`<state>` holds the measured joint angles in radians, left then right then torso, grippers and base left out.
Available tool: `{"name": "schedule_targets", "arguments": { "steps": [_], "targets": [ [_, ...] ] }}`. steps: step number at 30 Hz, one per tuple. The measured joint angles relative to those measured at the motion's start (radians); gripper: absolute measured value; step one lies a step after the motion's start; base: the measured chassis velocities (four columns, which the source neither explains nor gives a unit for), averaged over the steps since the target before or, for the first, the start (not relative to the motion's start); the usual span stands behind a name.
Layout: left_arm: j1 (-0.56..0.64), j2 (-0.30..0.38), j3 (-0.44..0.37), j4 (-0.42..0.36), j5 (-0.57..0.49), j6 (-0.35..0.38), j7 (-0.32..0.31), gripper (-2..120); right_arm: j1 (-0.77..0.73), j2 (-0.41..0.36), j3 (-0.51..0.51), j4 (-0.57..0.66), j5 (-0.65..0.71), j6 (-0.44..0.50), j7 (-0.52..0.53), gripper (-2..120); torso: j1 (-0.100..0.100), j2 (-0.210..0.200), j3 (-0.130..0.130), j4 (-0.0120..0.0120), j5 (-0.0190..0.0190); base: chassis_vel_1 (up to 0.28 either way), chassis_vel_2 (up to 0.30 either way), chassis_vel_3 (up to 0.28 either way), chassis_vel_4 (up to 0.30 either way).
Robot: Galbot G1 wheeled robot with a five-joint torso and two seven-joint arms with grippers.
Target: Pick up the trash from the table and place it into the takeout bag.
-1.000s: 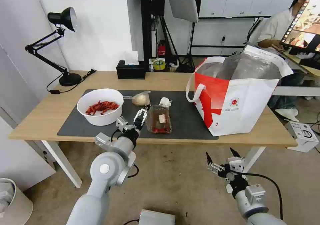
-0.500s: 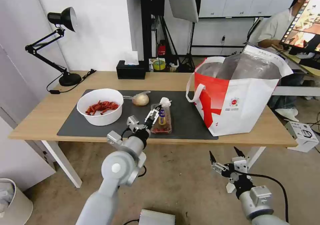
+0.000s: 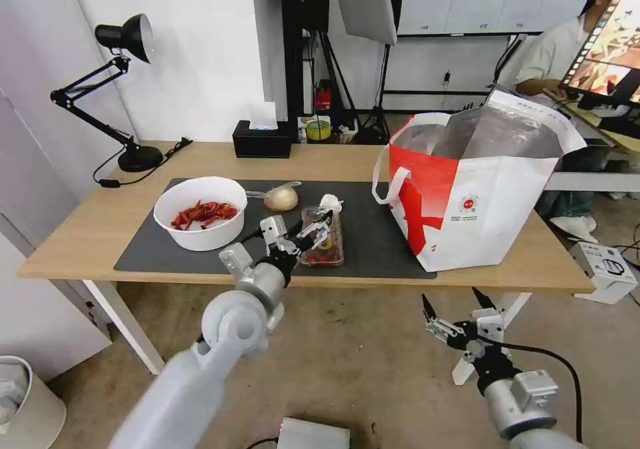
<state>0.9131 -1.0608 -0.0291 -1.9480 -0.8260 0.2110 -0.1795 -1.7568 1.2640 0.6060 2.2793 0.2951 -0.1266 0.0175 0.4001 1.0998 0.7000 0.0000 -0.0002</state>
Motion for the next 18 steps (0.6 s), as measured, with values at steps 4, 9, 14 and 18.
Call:
{"name": "schedule_targets", "arguments": {
  "steps": [4, 9, 14, 18],
  "targets": [
    [-0.021, 0.078, 0.036, 0.024, 0.102, -0.028, 0.079, 54, 0.017, -0.015, 0.005, 0.01, 0.114, -0.001, 0.0, 100, 0.0, 0.0, 0.0, 0.0001, 0.0, 0.0, 0.0, 0.0, 0.0],
    [-0.023, 0.091, 0.043, 0.047, 0.143, -0.044, 0.115, 37, 0.035, -0.026, 0.005, 0.015, 0.2, -0.008, -0.001, 100, 0.0, 0.0, 0.0, 0.0001, 0.0, 0.0, 0.0, 0.0, 0.0],
    [-0.032, 0.1, 0.068, 0.089, 0.232, -0.063, 0.15, 21, 0.06, -0.037, 0.003, 0.011, 0.244, -0.016, -0.002, 100, 0.0, 0.0, 0.0, 0.0002, 0.0001, 0.0, 0.0, 0.0, 0.0],
    [-0.067, 0.106, 0.094, 0.143, 0.301, -0.077, 0.175, 6, 0.078, -0.045, -0.006, 0.001, 0.25, -0.025, -0.002, 100, 0.0, 0.0, 0.0, 0.0, 0.0001, 0.0, 0.0, 0.0, 0.0]
  ]
}}
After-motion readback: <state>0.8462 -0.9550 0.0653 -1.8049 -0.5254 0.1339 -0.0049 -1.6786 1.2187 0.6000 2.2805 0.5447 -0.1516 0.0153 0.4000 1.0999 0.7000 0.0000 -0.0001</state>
